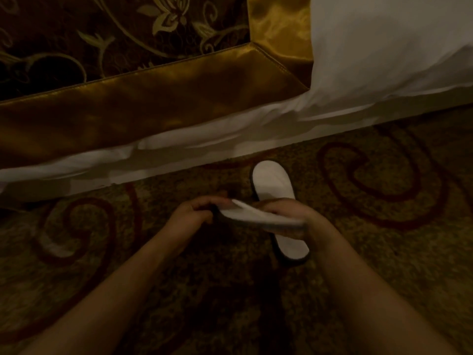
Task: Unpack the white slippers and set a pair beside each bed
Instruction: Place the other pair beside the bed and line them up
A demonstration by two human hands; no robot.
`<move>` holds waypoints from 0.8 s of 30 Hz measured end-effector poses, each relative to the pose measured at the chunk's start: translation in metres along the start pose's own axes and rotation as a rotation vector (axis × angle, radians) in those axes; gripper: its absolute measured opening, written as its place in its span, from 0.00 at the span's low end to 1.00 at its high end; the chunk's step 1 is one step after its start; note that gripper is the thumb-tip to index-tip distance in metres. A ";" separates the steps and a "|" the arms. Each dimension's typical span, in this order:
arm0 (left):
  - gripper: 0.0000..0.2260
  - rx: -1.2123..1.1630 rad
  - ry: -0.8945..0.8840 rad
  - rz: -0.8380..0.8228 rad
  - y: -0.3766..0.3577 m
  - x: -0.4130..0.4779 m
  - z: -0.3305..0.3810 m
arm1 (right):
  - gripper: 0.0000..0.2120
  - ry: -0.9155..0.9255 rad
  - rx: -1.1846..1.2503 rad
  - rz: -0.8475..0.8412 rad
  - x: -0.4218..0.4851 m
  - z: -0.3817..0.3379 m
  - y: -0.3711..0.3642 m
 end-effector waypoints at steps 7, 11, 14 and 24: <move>0.15 -0.141 0.241 0.297 0.014 0.002 -0.061 | 0.06 0.332 -0.349 0.290 0.020 -0.010 -0.019; 0.18 -0.118 0.296 0.400 0.018 0.004 -0.084 | 0.11 0.404 -0.459 0.356 0.032 -0.004 -0.032; 0.20 -0.132 0.249 0.454 0.027 0.011 -0.087 | 0.14 0.429 -0.489 0.389 0.034 -0.005 -0.031; 0.21 0.338 0.197 0.499 0.047 0.035 -0.079 | 0.42 0.069 -0.990 0.887 0.005 0.023 0.053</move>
Point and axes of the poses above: each hand's wrist, its own x-axis towards the middle knuckle, its own y-axis out of the back of the hand, z = x × y, the point moved 10 cm from there along x, towards the middle knuckle, and after that the axes turned 1 degree about -y, right-handed, at the moved point
